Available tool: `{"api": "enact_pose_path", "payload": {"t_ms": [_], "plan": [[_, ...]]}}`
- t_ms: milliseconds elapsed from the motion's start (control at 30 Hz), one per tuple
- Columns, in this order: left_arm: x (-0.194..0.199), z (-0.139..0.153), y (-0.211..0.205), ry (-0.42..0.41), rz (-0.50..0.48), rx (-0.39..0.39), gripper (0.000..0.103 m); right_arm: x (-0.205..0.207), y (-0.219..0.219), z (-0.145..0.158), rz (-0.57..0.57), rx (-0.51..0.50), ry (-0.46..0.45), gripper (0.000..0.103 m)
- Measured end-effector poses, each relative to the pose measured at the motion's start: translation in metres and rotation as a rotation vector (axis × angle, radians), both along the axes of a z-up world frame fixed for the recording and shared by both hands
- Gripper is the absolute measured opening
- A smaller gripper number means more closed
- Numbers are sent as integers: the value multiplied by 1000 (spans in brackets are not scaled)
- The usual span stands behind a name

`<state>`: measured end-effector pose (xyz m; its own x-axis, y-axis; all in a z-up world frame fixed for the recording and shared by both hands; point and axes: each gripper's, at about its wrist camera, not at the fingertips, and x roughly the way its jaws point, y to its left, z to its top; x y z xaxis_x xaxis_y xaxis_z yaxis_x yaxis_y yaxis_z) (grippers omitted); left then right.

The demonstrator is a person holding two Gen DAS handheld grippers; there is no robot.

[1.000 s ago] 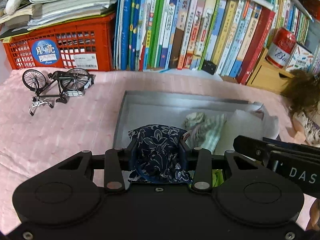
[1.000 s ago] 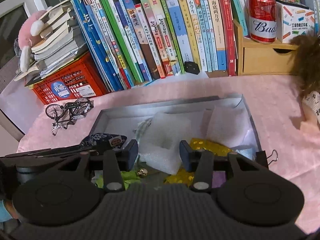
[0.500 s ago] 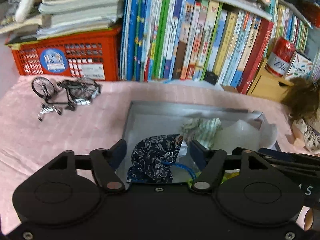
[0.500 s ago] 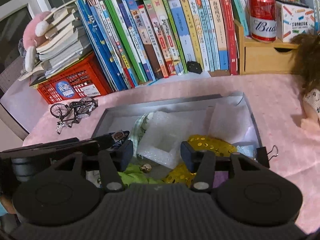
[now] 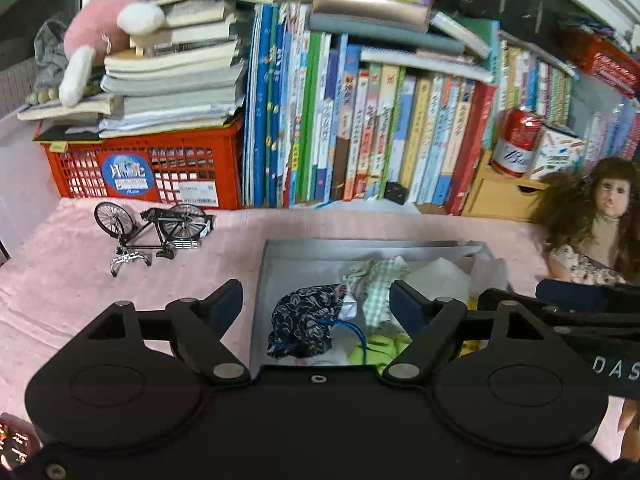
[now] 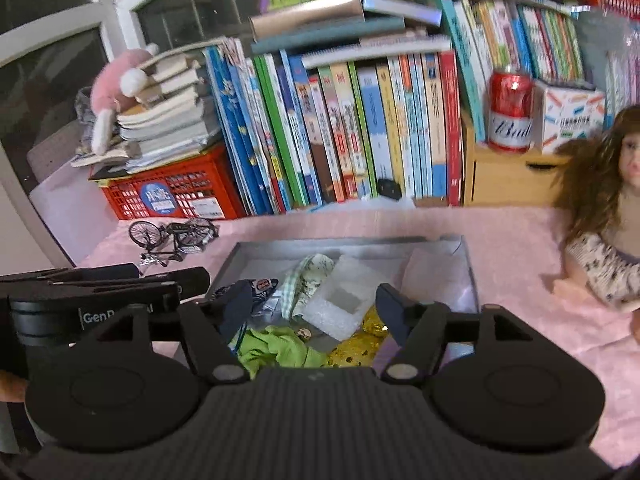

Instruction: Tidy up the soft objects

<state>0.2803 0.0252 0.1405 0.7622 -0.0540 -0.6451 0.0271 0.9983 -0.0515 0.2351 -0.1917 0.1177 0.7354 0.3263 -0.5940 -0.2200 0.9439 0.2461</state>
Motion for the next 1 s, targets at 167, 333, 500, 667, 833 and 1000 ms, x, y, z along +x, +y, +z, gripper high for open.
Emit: {"api": "enact_pose_path", "payload": {"t_ms": [167,333,500,667,833,1000], "plan": [[-34,15,-1,-42,-15,-10,82,-29,-8,17,2,-17,-77,86],[-75,23,-3,-100,-55,-2,85,-68,-15,29,13,-46,-172,89],[-115,26,-5,-146,-84,-8,86,-108,-17,33,33,-66,-260,94],[-151,23,-4,-183,-98,-46,87,-144,-23,32,31,-61,-326,97],[-186,15,-6,-225,-116,-27,88,-171,-31,27,11,-37,-358,101],[-215,2,-11,-249,-124,-13,89,-193,-33,16,-7,-52,-384,102]]}}
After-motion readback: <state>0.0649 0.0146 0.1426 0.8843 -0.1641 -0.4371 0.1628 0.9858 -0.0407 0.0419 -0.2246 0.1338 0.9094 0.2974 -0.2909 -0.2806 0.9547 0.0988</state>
